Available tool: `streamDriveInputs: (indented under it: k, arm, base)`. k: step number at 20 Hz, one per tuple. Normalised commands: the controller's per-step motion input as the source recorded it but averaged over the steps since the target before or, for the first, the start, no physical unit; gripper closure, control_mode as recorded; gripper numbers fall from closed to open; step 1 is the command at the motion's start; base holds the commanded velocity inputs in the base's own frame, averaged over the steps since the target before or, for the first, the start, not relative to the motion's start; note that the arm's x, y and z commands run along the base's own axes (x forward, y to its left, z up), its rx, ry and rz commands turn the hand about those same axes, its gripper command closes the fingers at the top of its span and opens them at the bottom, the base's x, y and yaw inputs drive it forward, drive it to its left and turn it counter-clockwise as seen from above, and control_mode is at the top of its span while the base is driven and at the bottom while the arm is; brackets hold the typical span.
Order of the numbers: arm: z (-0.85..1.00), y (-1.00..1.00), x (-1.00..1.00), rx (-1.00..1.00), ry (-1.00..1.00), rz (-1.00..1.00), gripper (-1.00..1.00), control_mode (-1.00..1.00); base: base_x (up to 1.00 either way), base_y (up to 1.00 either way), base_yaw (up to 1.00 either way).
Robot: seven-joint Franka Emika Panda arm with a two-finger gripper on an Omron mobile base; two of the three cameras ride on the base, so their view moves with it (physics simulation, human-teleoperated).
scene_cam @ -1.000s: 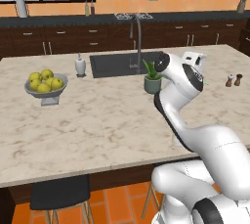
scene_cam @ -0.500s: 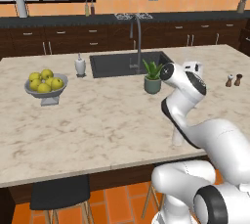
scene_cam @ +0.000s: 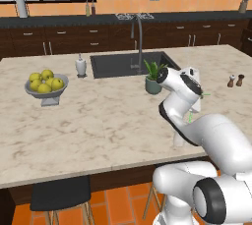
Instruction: Take a straw from the drawer in front and place it inside the glass cup on the dining counter.
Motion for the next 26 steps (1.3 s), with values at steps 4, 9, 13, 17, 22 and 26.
streamDriveInputs:
  k: [4, 9, 13, 17, 22, 26]
  arm:
    - [-0.05, 0.00, 0.02, -0.08, 0.08, 0.00, 1.00, -1.00]
    - [-0.04, 0.00, 0.00, -0.05, 0.05, 0.00, 1.00, -1.00]
    - [0.00, 0.05, 0.00, 0.00, 0.00, 0.00, 1.00, -1.00]
    - [0.00, 0.11, 0.03, 0.00, 0.00, 0.00, 1.00, -1.00]
    - [0.00, 0.08, 0.17, 0.00, 0.00, 0.00, 1.00, -1.00]
    - [-0.06, 0.00, 0.19, -0.02, 0.00, 0.00, 1.00, -1.00]
  base:
    - [0.00, 0.00, 0.00]
    - [0.00, 0.00, 0.00]
    - [0.00, 0.00, 0.00]
    - [0.00, 0.00, 0.00]
    - [0.00, 0.00, 0.00]
    - [0.00, 0.00, 0.00]
